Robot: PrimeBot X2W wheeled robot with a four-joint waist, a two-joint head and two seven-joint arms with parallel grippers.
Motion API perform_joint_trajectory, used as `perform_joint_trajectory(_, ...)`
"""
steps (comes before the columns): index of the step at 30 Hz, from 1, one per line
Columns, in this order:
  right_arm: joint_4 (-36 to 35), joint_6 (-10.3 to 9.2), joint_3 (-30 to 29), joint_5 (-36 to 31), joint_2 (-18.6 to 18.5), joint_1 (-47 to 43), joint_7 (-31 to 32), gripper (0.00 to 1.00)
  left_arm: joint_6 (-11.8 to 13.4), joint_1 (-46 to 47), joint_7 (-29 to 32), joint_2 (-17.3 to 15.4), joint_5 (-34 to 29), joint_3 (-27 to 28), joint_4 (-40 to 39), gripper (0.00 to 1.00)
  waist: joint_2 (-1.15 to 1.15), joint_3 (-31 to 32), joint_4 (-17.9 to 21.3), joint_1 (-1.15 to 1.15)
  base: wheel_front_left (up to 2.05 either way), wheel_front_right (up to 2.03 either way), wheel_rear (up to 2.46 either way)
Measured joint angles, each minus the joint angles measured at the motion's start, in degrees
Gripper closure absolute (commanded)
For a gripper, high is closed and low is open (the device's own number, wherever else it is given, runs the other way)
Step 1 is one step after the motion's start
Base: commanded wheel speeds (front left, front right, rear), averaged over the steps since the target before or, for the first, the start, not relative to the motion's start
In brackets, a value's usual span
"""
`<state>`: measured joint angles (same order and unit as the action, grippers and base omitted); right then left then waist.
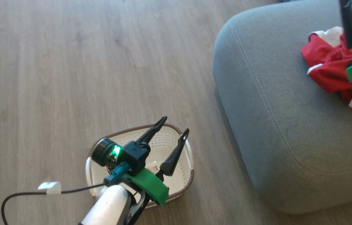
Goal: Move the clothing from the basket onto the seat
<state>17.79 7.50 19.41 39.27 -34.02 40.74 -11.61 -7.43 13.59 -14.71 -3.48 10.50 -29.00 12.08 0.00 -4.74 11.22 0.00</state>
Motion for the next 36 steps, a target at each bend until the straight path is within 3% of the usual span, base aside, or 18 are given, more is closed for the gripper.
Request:
perform_joint_trajectory(6,-5.9,0.0,0.6,-2.9,0.7,-3.6,-1.9,0.0,0.0,-1.5,0.0,0.2,0.0,1.9,-0.2,0.0,0.0,1.4,-2.4,0.0,0.0,0.0,0.0)
perform_joint_trajectory(16,-10.9,0.0,-3.8,-5.8,8.9,-14.5,-2.9,0.0,0.0,-2.3,0.0,0.5,-0.5,5.7,0.1,0.0,0.0,2.8,-7.2,0.0,0.0,0.0,0.0)
perform_joint_trajectory(27,-9.4,0.0,-6.3,-11.8,16.4,-23.7,-3.0,0.0,0.6,-3.9,0.0,0.6,-1.5,9.8,2.0,0.0,0.0,2.4,-11.4,0.0,0.0,0.0,0.0)
perform_joint_trajectory(36,-4.3,0.0,-6.9,-17.5,22.5,-29.3,-3.0,0.0,4.8,-4.6,0.0,0.6,-3.1,11.9,4.4,0.0,0.0,3.1,-14.2,0.0,0.0,0.0,0.0)
